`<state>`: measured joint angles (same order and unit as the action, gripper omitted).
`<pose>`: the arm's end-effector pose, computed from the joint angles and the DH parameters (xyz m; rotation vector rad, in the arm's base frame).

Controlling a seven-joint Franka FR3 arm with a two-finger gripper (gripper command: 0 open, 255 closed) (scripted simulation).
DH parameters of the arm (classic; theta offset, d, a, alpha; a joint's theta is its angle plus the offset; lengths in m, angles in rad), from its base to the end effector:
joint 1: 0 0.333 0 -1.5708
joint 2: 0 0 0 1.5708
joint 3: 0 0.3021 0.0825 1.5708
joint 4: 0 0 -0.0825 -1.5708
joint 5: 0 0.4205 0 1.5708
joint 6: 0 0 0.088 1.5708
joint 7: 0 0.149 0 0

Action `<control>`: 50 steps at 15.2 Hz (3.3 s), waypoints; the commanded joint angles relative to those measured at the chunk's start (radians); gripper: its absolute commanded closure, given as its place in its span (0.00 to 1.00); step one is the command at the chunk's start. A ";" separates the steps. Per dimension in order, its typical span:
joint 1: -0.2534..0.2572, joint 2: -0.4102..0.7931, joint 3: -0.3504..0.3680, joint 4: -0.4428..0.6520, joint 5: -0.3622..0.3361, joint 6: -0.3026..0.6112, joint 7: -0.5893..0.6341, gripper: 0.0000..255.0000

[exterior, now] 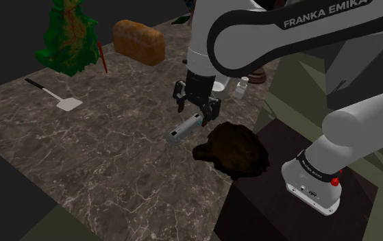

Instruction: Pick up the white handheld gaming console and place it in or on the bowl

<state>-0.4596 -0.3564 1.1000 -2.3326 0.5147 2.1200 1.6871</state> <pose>0.3972 0.3263 0.3209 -2.4077 1.9347 0.1670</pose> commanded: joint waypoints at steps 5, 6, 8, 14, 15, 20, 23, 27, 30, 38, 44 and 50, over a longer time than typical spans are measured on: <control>-0.103 0.104 0.139 0.002 -0.065 0.103 0.124 0.00; -0.116 0.118 0.157 -0.004 -0.075 0.121 0.132 0.00; -0.155 0.161 0.211 -0.020 -0.108 0.169 0.158 0.00; -0.155 0.161 0.211 -0.020 -0.108 0.169 0.158 0.00; -0.155 0.161 0.211 -0.020 -0.108 0.169 0.158 0.00; -0.155 0.161 0.211 -0.020 -0.108 0.169 0.158 1.00; -0.155 0.161 0.211 -0.020 -0.108 0.169 0.158 1.00; -0.139 0.143 0.190 -0.014 -0.094 0.150 0.148 1.00; -0.099 0.099 0.137 0.006 -0.062 0.096 0.126 1.00; -0.036 0.014 0.033 0.066 -0.023 -0.037 0.101 1.00; -0.011 -0.028 -0.024 0.117 -0.016 -0.128 0.097 1.00; 0.003 -0.055 -0.069 0.176 -0.018 -0.214 0.099 1.00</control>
<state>-0.4552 -0.4118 1.0348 -2.1692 0.5001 1.9184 1.7840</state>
